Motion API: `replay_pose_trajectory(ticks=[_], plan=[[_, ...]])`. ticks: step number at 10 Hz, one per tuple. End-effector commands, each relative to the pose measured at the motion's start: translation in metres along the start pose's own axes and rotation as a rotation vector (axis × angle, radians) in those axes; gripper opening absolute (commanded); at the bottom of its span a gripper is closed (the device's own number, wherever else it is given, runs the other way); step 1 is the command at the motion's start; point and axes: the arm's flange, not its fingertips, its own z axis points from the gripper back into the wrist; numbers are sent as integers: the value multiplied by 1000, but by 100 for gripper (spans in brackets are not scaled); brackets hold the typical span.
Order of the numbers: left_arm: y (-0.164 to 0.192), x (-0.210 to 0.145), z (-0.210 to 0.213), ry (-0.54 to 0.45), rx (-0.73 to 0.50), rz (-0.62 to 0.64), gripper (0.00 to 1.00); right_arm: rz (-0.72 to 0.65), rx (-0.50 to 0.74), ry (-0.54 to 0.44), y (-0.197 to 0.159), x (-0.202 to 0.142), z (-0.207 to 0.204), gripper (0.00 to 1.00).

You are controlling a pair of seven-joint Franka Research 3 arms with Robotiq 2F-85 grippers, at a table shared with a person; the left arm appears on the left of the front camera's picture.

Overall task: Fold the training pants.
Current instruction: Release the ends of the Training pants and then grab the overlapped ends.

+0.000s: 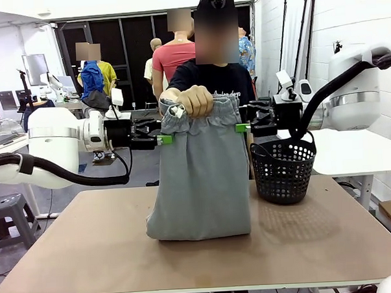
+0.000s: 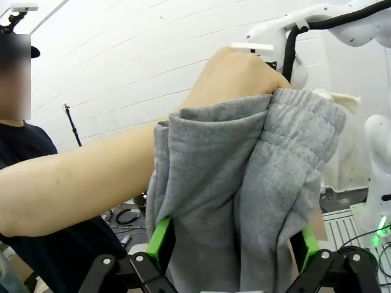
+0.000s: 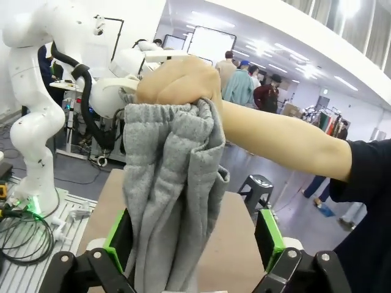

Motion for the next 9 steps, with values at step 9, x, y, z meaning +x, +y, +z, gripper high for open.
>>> replay_pose_trajectory(ticks=[9], plan=[[-7, -4, -1, -30, -30, -50, 100, -159, 112, 17, 9, -9, -11, 100]])
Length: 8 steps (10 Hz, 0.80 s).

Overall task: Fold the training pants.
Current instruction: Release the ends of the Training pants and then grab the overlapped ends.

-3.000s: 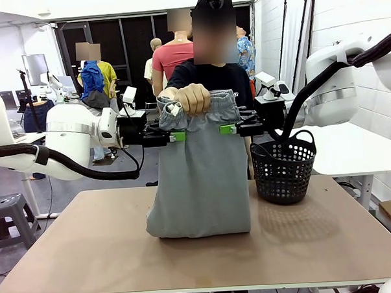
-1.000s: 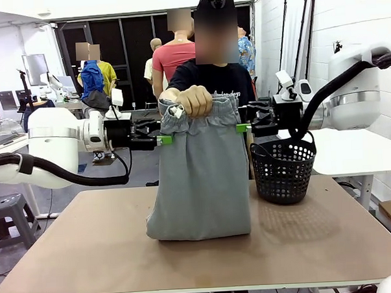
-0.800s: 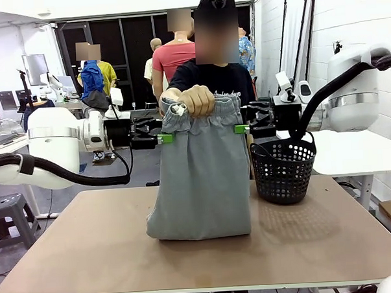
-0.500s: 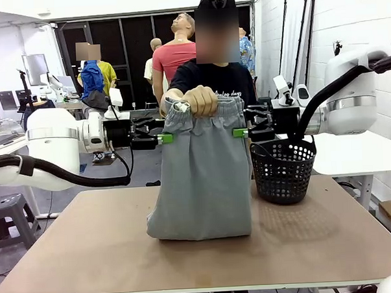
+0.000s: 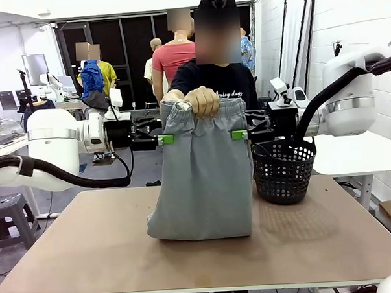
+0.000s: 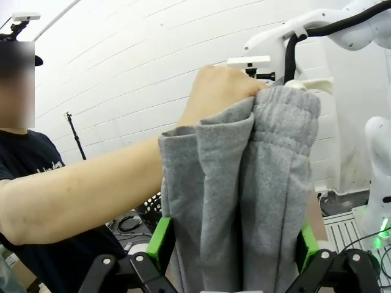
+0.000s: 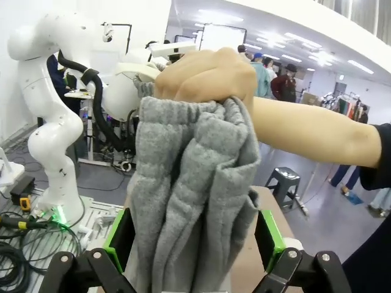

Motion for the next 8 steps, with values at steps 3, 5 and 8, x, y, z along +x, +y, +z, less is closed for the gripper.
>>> replay_pose_trajectory(ticks=[3, 5, 8], plan=[[0, -8, -5, -14, -106, 0, 100, -66, 95, 20, 0, 3, -4, 100], [-1, -9, -7, -2, -146, 24, 100, -80, 129, 13, 2, 5, -6, 100], [-1, -13, -19, -18, -154, 50, 100, -30, 114, 5, 5, 0, -20, 100]])
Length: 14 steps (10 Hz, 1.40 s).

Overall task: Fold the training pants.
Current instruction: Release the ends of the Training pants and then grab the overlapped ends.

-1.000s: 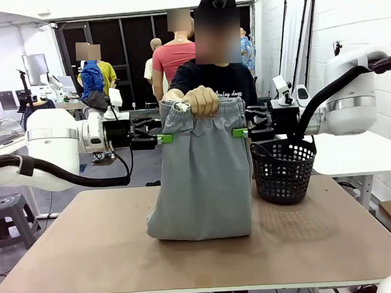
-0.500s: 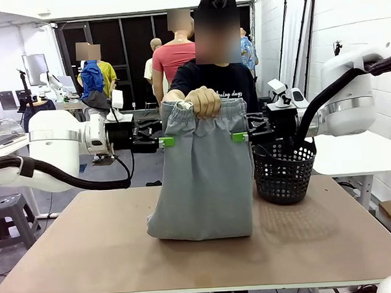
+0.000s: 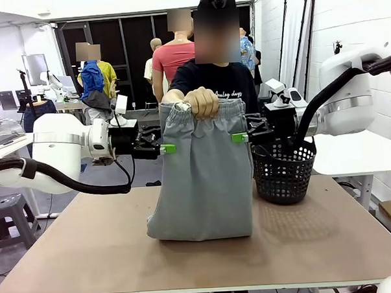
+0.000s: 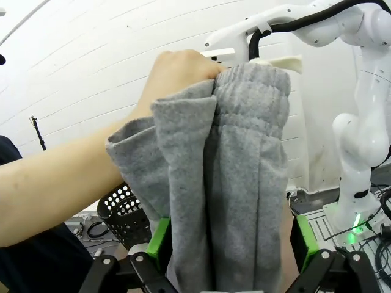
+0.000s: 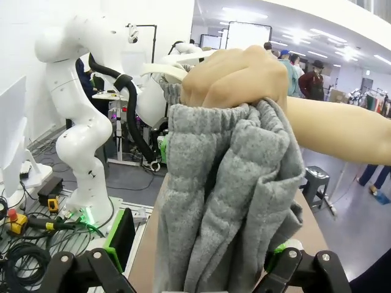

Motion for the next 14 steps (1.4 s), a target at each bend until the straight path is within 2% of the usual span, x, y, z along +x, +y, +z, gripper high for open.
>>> replay_pose_trajectory(ticks=[1, 4, 8, 11, 12, 14], plan=[[10, 2, -9, -11, -4, 26, 100, 30, 5, -14, -7, -2, -15, 100], [12, 8, -23, -43, -25, 51, 100, 43, 18, -30, -14, -1, -28, 100], [16, 11, -37, -19, -10, 91, 100, 38, 16, -41, -24, 4, -45, 100], [18, 13, -51, -47, -71, 149, 100, 24, 9, -12, -29, 5, -46, 100], [16, 14, -52, -47, -86, 169, 80, 11, 13, -7, -30, 5, -44, 96], [13, 15, -56, -51, -99, 191, 41, -6, 10, 1, -29, 7, -40, 57]])
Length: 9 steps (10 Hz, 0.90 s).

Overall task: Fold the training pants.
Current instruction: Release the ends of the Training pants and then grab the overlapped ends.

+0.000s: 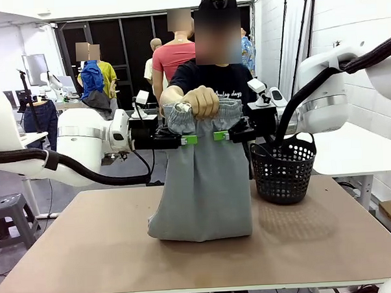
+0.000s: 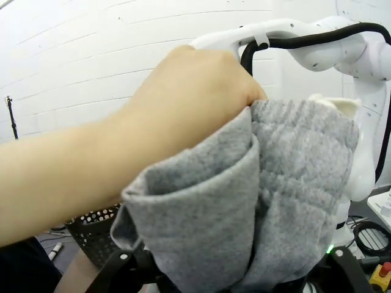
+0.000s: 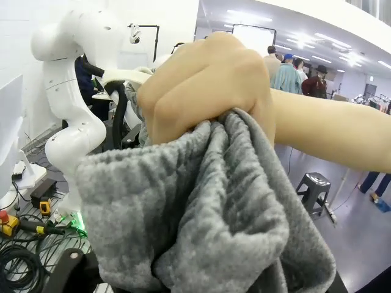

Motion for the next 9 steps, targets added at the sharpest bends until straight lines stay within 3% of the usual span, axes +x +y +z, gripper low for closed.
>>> replay_pose_trajectory(ticks=[1, 2, 3, 9], plan=[[4, 4, -3, 20, 25, 16, 21, -29, -8, 14, -5, 5, -1, 37], [6, 3, -1, 31, 44, 12, 2, -33, -8, 17, -5, 6, 1, 17], [7, 2, 1, 22, 46, 7, 0, -37, -9, 18, -5, 8, 3, 0], [15, 0, 9, -35, 122, 0, 0, -85, 16, 59, -7, 12, 5, 0]])
